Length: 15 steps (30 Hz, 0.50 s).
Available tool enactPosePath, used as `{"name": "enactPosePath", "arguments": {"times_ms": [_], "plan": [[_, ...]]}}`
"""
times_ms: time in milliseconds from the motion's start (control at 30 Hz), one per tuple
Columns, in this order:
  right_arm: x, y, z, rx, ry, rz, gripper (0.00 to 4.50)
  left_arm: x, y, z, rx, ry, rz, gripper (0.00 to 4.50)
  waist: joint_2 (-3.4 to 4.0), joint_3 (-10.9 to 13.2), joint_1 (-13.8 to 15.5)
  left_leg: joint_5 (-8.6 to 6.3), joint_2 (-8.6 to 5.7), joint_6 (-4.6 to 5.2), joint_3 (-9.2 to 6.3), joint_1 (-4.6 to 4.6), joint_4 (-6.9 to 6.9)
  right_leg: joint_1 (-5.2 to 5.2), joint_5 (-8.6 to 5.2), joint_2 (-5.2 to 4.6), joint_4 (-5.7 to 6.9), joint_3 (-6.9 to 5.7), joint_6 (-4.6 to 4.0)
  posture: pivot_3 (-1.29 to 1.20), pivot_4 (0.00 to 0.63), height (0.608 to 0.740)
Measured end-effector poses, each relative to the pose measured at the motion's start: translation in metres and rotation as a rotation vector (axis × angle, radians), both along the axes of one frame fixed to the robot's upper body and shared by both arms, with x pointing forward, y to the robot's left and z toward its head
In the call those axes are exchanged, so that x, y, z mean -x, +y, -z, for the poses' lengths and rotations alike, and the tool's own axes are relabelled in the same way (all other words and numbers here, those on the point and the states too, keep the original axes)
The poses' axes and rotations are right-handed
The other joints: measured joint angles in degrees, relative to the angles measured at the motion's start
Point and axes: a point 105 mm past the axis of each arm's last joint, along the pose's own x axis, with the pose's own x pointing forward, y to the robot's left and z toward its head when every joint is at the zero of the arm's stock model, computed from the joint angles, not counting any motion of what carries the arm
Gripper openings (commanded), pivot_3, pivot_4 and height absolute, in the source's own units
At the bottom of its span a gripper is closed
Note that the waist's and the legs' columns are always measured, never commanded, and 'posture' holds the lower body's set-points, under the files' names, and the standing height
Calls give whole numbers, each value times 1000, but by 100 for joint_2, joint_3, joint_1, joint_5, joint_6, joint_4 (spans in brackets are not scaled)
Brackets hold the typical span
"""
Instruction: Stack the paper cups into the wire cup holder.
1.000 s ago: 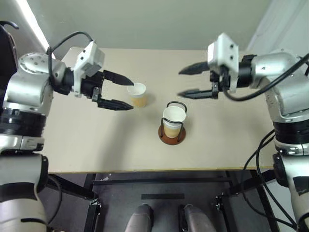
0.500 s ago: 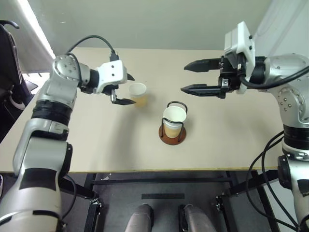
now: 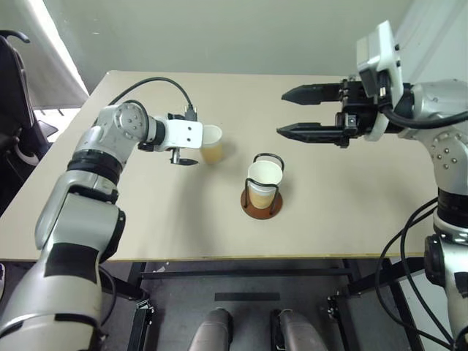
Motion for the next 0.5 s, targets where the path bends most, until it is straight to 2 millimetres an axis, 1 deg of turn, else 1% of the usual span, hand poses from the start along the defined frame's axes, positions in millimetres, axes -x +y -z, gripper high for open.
{"name": "enactPosePath", "arguments": {"times_ms": [133, 300, 500], "plan": [[-1, -2, 0, 3, -1, 12, 2936, -3, -2, 10, -17, 1, -10, 4500, 1, 0, 6, 0, -3, 0, 4, -3, 3, 0, 3, 3, 1, 0, 5, 0, 150, 740], [-2, -5, 2, 9, 1, 28, 2936, -6, 0, 16, -26, -11, -32, 4500, 0, 0, 4, 0, -1, -1, 7, -1, 4, -1, 6, 5, 2, 0, 10, 0, 150, 740], [-2, -6, 2, 10, -1, 31, 2936, -10, -6, 24, -44, -37, -37, 4500, -1, 0, 11, 1, -2, -2, 7, -1, 8, 1, 9, 5, 3, 3, 16, 0, 150, 740]]}}
